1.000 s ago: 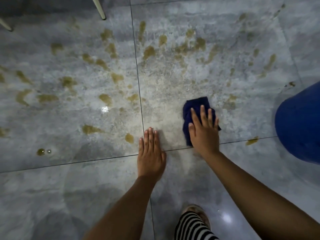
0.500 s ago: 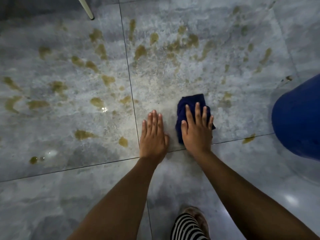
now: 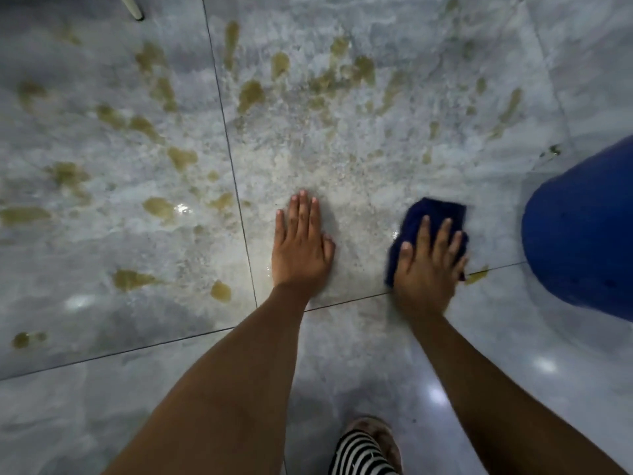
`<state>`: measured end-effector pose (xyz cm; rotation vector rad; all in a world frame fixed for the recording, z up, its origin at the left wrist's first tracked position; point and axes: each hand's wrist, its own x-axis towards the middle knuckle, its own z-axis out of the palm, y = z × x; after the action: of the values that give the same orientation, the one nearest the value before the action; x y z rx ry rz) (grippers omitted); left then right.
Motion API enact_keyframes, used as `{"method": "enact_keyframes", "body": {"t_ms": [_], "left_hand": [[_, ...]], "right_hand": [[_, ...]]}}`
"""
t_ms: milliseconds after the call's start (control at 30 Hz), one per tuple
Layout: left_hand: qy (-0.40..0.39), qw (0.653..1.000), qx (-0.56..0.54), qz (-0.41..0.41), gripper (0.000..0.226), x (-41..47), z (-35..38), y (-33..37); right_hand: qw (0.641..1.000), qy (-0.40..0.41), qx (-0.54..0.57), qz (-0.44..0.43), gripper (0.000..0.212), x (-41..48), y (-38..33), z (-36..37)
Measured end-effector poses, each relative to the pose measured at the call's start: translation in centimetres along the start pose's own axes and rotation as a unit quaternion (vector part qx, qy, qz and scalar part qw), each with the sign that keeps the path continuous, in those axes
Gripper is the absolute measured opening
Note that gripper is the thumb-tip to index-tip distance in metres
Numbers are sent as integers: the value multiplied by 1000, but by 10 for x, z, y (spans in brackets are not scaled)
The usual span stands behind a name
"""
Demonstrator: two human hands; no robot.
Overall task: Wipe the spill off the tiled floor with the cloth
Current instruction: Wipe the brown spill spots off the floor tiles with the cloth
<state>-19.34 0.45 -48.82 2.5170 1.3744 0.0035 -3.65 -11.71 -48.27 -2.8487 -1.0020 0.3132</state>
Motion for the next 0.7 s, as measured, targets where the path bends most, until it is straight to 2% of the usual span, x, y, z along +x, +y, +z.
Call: {"method": "enact_keyframes", "body": {"t_ms": [100, 200, 367, 467, 533, 700], "left_hand": [[11, 1000, -6, 0, 64, 9, 0, -1], [2, 1000, -20, 8, 65, 7, 3, 5], [-4, 1000, -24, 5, 66, 8, 6, 11], [-11, 1000, -15, 0, 65, 5, 6, 6], [-8, 1000, -8, -5, 65, 2, 7, 2], [-13, 1000, 0, 5, 65, -1, 9, -5]], "right_hand": [[997, -15, 1, -72, 57, 15, -30, 4], [993, -26, -26, -113, 56, 50, -22, -4], [998, -7, -26, 52, 62, 52, 54, -19], [997, 1, -8, 82, 61, 3, 53, -8], [999, -8, -11, 47, 58, -15, 28, 1], [989, -48, -34, -136, 58, 19, -18, 8]]}}
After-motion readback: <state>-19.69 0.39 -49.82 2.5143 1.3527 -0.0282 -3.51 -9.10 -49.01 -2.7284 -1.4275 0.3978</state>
